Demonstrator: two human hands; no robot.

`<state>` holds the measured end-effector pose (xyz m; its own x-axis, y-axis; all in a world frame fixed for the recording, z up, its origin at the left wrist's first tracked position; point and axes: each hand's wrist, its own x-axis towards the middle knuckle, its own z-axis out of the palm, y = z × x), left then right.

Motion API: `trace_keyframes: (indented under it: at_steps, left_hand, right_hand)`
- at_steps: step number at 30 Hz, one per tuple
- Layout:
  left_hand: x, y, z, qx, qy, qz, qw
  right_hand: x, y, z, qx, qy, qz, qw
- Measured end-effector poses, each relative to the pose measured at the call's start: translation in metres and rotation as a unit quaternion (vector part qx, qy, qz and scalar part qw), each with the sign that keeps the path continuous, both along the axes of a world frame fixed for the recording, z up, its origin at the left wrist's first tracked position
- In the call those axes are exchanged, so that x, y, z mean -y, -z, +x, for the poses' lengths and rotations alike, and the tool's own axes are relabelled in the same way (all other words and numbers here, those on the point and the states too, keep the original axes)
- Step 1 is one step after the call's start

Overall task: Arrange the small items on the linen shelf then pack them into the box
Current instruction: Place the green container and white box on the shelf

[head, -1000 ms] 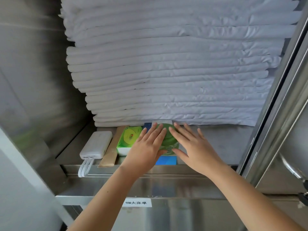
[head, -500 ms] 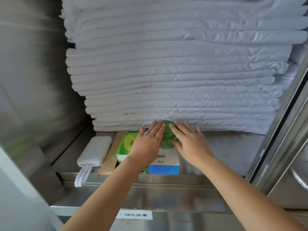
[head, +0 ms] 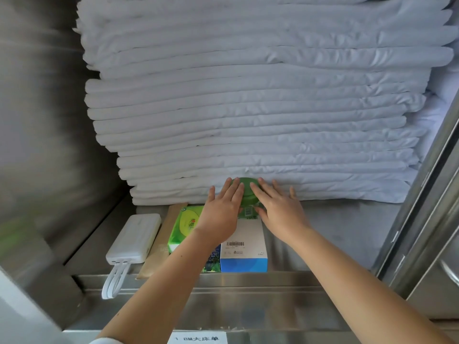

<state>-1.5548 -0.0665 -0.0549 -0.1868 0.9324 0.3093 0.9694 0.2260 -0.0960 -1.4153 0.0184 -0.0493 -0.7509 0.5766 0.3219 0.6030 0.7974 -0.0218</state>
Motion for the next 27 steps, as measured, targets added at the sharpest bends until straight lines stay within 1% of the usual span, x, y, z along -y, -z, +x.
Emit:
trace_keyframes:
  at_steps: [7,9,12,14,16,20,27]
  left_hand:
    - [0.008,-0.008,0.009,0.012,-0.018,-0.003,1.0]
    - [0.017,-0.008,0.015,0.019,-0.028,0.01,0.999]
    - [0.036,-0.004,0.03,0.037,-0.031,0.041,0.998]
    - [0.051,-0.004,0.043,0.042,-0.005,0.069,0.997]
    - [0.063,-0.003,0.056,0.027,0.029,0.108,0.993]
    - [0.079,0.005,0.077,0.049,0.068,0.158,0.984]
    - [0.087,0.018,0.119,0.093,0.152,0.203,0.963]
  right_hand:
    - [0.004,-0.002,0.004,0.007,0.007,0.004,1.0]
    - [0.01,-0.001,0.012,0.003,0.013,0.002,1.0]
    - [0.028,-0.001,0.026,-0.029,0.019,-0.002,0.999]
    - [0.045,-0.003,0.035,-0.065,0.014,0.007,0.998]
    - [0.061,-0.005,0.046,-0.11,0.015,0.015,0.994]
    - [0.09,-0.003,0.066,-0.119,0.058,0.021,0.991]
    - [0.131,0.006,0.111,-0.137,0.126,0.068,0.98]
